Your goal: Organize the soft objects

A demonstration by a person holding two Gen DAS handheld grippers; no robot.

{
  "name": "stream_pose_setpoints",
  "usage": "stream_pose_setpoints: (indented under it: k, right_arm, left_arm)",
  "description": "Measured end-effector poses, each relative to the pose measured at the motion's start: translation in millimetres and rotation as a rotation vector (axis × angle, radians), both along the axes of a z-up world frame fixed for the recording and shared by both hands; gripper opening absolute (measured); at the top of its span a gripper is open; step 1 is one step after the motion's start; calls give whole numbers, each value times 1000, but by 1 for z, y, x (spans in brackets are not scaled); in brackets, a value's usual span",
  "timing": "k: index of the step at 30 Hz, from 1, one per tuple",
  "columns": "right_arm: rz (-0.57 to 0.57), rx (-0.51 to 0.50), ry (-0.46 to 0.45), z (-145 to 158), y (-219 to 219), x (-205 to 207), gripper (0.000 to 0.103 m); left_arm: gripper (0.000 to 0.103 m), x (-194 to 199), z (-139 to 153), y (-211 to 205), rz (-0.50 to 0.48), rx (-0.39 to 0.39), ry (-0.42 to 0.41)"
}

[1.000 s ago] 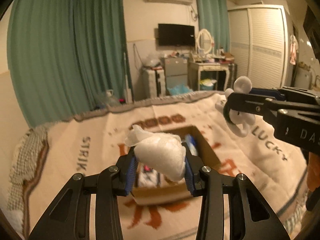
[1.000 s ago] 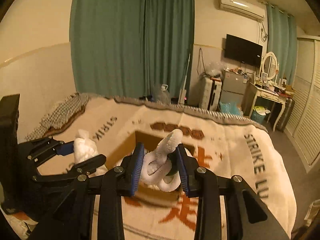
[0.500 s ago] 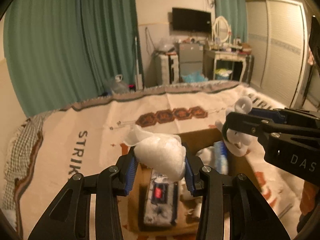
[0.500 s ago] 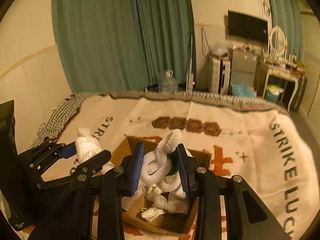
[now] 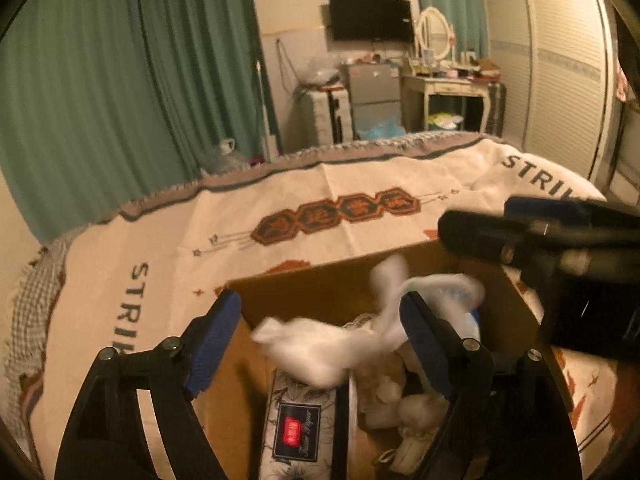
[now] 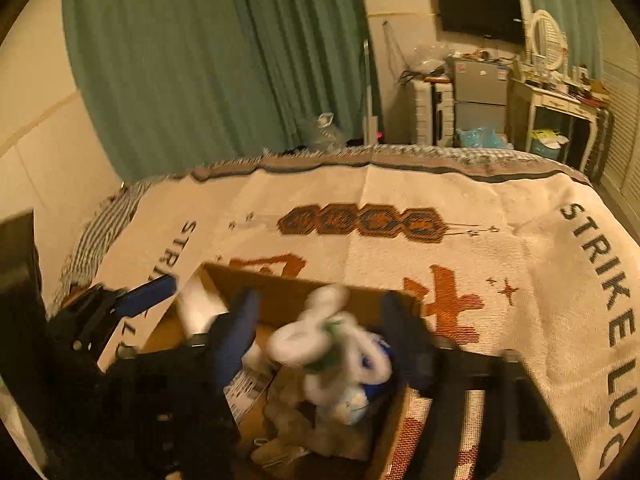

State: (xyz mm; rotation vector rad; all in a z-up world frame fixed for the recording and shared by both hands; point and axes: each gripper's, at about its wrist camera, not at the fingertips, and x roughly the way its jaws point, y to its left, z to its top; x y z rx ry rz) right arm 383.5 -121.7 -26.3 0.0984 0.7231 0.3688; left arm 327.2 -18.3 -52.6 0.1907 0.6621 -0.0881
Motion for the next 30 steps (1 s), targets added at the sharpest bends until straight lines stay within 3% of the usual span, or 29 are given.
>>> stream_pose_setpoints:
  k: [5,15,17,18,20,23,25,30]
  right_arm:
    - [-28,6,-37,23,-14,-15,69]
    - [-84,-66,-143,129,-32,-108,73]
    - [-86,-68,-167,151,-36,-135,76]
    - [-88,-69,-176,158,-37,-144,77]
    - [-89,-75,-205,176,-39,-170,78]
    - [-83,-81,-248,194,-42,-204,86]
    - [-77,-92,-275,200,-42,-220,103]
    - [-72,-104,-343,197,-40,-252,103]
  left_arm:
    - [83,-21,27,1,18,10,-25]
    - [83,-123,144,20,61,-86,-217]
    - [86,-147,162,22,69,-84,-266]
    - [95,-158,169,23,75,-83,-287]
    - [96,-182,181,27,81,-87,-337]
    - [96,-202,187,31,89,-93,-364]
    - [96,-213,188,35,88,-107,-369]
    - [96,-237,180,39,109,-100,-425]
